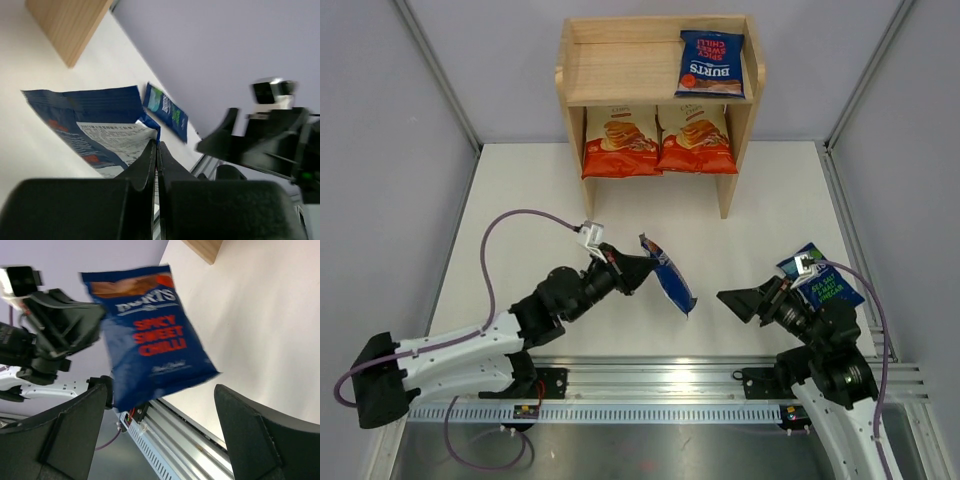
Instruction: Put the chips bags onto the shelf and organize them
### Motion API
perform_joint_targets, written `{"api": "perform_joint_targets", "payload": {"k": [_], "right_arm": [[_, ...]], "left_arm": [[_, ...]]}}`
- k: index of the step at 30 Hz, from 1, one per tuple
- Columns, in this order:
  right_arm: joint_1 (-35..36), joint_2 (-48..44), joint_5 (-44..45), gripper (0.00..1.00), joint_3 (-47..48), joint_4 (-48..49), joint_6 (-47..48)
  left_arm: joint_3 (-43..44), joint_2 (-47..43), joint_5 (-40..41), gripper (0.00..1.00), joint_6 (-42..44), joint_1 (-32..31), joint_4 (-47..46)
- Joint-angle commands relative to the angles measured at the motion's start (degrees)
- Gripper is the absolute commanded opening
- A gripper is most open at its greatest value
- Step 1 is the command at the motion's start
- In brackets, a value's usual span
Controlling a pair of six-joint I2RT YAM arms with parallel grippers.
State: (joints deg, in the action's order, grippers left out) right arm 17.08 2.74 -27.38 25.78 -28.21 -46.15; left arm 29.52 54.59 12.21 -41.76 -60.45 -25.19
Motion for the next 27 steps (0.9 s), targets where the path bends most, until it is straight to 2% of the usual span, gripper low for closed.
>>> {"api": "perform_joint_targets", "payload": {"k": [1, 2, 3, 5, 9, 10, 11, 14, 16, 19, 24, 27], "right_arm": [[-0.03, 5.58, -5.48, 0.95, -3.8, 18.32, -1.3], [-0.12, 7.26, -9.93, 0.95, -5.2, 22.28, -2.27], [-0.12, 8.93, -11.8, 0.95, -5.47, 30.32, -2.89], [-0.12, 14.64, -16.47, 0.96, -5.3, 36.44, -5.6], [-0.12, 25.36, -23.58, 0.95, -3.55, 52.61, -14.64], [-0.12, 28.95, -26.12, 0.94, -3.8, 56.82, -21.11], [-0.03, 30.38, -26.85, 0.94, -4.24, 66.17, -24.83], [0.14, 34.78, -28.08, 0.95, -5.3, 84.29, -38.81], [1.28, 37.67, -27.65, 0.95, -4.34, 89.97, -45.92], [5.13, 40.14, -25.02, 0.94, -2.67, 91.23, -48.68], [11.91, 41.99, -20.62, 0.93, -1.35, 81.39, -45.0], [14.73, 43.57, -18.33, 0.93, -2.4, 83.04, -45.6]], "left_arm": [[3.43, -10.69, -0.42, 0.0, 7.39, -0.02, 8.63], [4.57, -12.21, -3.04, 0.0, 8.26, -0.02, 10.41], [7.11, -13.88, -4.55, 0.0, 9.66, -0.02, 12.25], [9.76, -17.22, -9.36, 0.0, 11.08, -0.02, 17.18], [13.89, -21.62, -15.98, 0.0, 13.89, -0.02, 20.18], [15.21, -22.24, -16.68, 0.0, 13.98, -0.02, 20.44], [15.65, -22.85, -18.26, 0.0, 14.07, -0.02, 20.44], [16.27, -23.21, -20.55, 0.0, 13.99, -0.02, 19.22], [16.1, -23.04, -21.96, 0.0, 13.72, -0.02, 16.76], [15.48, -22.33, -24.07, 0.0, 12.76, -0.02, 12.54], [14.96, -21.1, -27.23, 0.0, 12.66, -0.02, 6.22], [14.34, -20.66, -29.51, 0.0, 13.02, -0.02, 2.53]]}}
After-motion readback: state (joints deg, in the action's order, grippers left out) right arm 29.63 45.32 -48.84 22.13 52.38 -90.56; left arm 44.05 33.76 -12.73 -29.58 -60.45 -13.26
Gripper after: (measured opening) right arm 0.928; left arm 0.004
